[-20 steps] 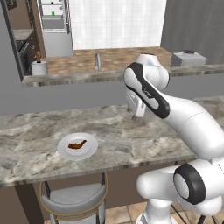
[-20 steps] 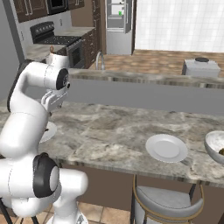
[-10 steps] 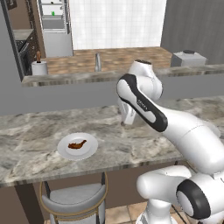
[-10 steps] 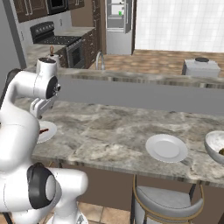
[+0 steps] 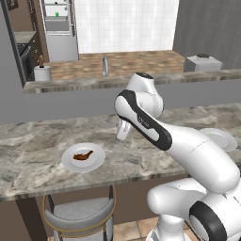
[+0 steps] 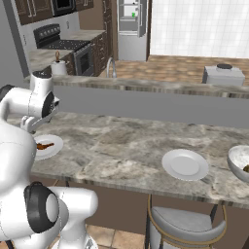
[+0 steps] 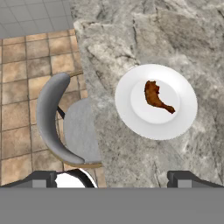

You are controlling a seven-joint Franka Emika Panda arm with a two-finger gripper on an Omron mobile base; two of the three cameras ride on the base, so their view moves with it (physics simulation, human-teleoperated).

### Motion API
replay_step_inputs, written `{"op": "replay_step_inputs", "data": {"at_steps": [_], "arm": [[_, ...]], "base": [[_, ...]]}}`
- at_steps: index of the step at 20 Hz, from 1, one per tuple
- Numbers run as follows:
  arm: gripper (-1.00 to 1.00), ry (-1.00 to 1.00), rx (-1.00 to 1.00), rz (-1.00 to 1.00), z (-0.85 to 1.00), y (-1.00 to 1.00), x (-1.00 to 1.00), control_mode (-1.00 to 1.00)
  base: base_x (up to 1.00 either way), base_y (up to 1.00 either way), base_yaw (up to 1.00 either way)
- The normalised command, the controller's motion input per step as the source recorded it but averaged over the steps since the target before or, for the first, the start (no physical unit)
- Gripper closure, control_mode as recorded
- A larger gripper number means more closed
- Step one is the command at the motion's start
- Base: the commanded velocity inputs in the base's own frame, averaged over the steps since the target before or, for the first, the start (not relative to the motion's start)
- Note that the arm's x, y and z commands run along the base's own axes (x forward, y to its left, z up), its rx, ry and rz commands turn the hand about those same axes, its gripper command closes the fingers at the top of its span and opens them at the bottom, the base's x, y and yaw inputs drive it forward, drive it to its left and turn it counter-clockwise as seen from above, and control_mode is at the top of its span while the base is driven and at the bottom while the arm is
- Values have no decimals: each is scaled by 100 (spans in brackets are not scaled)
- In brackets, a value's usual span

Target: Pick the chicken drumstick and squash from their plates and place them in the bowl. Then put the bowl in the fridge.

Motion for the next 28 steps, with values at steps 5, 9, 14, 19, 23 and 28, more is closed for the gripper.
{"op": "replay_step_inputs", "data": {"at_steps": [5, 9, 14, 19, 23, 28], "arm": [[-100, 3, 0, -12, -10, 43, 12, -100], [-100, 5, 0, -7, -11, 37, 13, -100], [-100, 6, 0, -4, -16, 33, 18, -100], [-100, 7, 0, -1, -15, 26, 13, -100], [-100, -2, -5, 0, -20, 18, 2, -100], [-100, -4, -2, -5, -27, 14, 1, -100]], "base": [[0, 0, 0], [0, 0, 0], [0, 0, 0], [0, 0, 0], [0, 0, 0], [0, 0, 0]]}}
